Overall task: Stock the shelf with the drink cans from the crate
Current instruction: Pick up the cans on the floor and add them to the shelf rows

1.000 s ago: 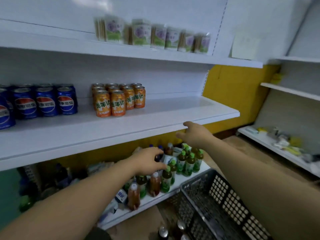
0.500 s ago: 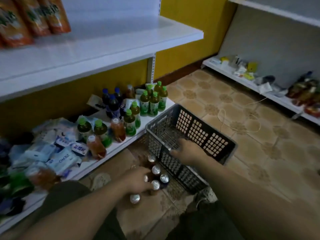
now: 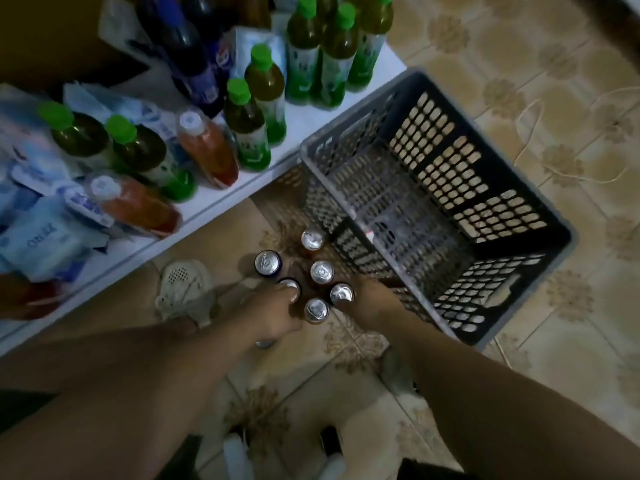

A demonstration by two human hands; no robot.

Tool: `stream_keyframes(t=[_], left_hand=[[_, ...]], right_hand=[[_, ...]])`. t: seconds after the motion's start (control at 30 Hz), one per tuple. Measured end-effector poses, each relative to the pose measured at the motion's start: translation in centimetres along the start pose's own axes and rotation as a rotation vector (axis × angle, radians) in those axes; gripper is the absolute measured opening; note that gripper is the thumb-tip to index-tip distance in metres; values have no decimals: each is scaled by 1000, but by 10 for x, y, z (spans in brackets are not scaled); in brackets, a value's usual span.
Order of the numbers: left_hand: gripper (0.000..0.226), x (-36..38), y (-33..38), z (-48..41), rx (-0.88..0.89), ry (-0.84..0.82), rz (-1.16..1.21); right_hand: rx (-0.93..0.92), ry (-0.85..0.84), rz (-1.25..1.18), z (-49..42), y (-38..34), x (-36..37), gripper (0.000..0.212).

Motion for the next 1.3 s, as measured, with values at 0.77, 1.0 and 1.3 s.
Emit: stream_keyframes(t=[0.77, 1.0, 1.3], left_hand=[[77, 17, 6, -60, 63, -50, 136], [91, -71, 50, 32, 176, 133, 568], [56, -207, 75, 197, 325, 299, 932]], right_hand=[[15, 169, -103, -27, 15, 6, 53], [-186, 355, -497, 81, -52, -85, 59], [-550, 436, -1185, 215, -166, -181, 48]])
Point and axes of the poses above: each hand's wrist, its own z-axis away from the middle knuckle, its own x-axis out of the palm, y = z × x, the point moved 2 cm from there along -z, towards the middle knuckle, and after that the axes turned 4 degrees about y, right-handed, at the moved point
